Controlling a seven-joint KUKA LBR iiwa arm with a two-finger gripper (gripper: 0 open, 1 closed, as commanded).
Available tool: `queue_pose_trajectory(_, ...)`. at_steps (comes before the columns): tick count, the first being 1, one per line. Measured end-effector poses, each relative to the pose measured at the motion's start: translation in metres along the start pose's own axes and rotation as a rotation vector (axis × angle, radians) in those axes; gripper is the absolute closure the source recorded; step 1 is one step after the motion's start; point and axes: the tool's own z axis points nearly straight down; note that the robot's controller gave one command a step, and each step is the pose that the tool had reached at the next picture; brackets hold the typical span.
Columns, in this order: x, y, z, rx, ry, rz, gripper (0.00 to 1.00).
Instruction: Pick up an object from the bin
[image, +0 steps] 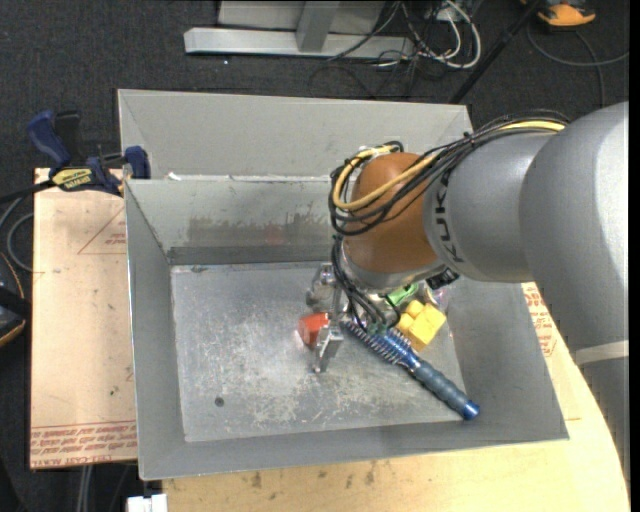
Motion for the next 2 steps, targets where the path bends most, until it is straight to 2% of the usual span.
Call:
queue_pose_trajectory(1,-0.003,0.001,-0.006,-0.003,-0.01,0.0,1.0)
queue_pose_trajectory(2,-0.007,0.0,-0.106,0.0,-0.007,-0.066,1.0)
